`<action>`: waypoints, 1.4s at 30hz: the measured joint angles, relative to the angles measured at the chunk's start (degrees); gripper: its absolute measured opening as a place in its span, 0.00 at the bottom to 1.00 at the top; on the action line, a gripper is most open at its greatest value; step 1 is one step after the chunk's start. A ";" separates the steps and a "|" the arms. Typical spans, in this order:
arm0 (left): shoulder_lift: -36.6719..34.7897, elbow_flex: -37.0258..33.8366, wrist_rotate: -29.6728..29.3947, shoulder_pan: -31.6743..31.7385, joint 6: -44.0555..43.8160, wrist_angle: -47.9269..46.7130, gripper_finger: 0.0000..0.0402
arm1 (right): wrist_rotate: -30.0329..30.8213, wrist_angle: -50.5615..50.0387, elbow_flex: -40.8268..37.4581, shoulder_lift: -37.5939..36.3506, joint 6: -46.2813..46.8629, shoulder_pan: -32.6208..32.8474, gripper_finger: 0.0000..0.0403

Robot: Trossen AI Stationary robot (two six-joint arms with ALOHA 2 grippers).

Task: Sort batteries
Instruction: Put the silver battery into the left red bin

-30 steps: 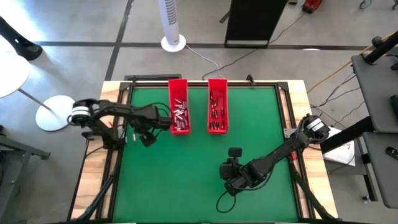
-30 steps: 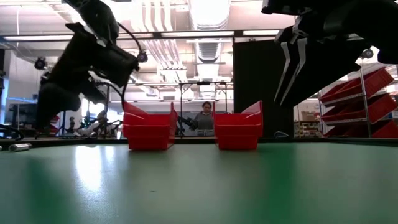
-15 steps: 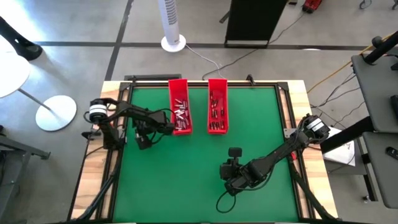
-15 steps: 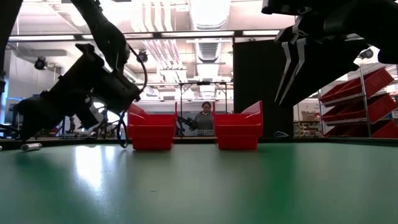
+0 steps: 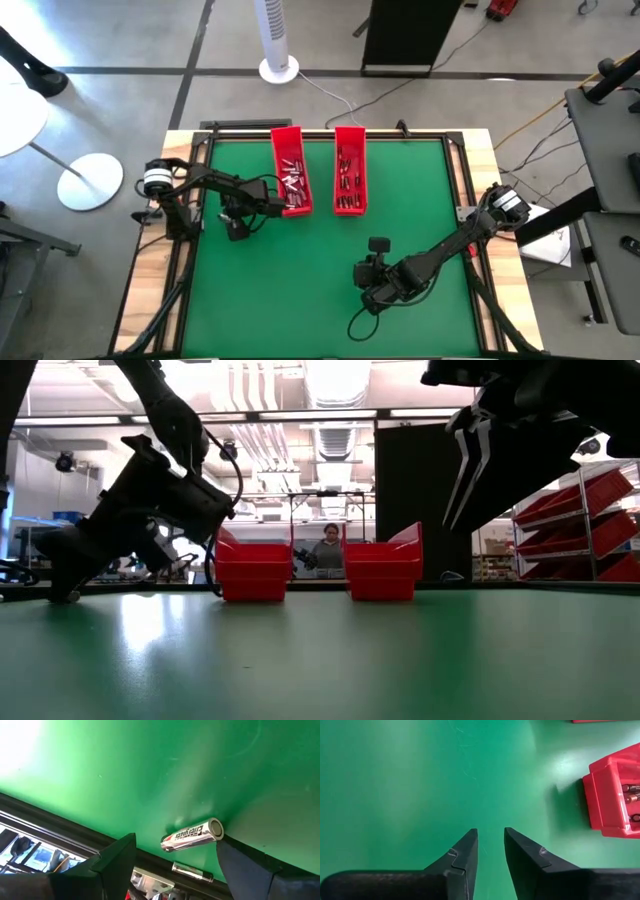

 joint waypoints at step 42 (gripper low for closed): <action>-12.41 13.65 0.01 -2.67 -4.93 -16.73 0.05 | 0.07 0.28 -0.07 0.00 -0.55 0.21 0.23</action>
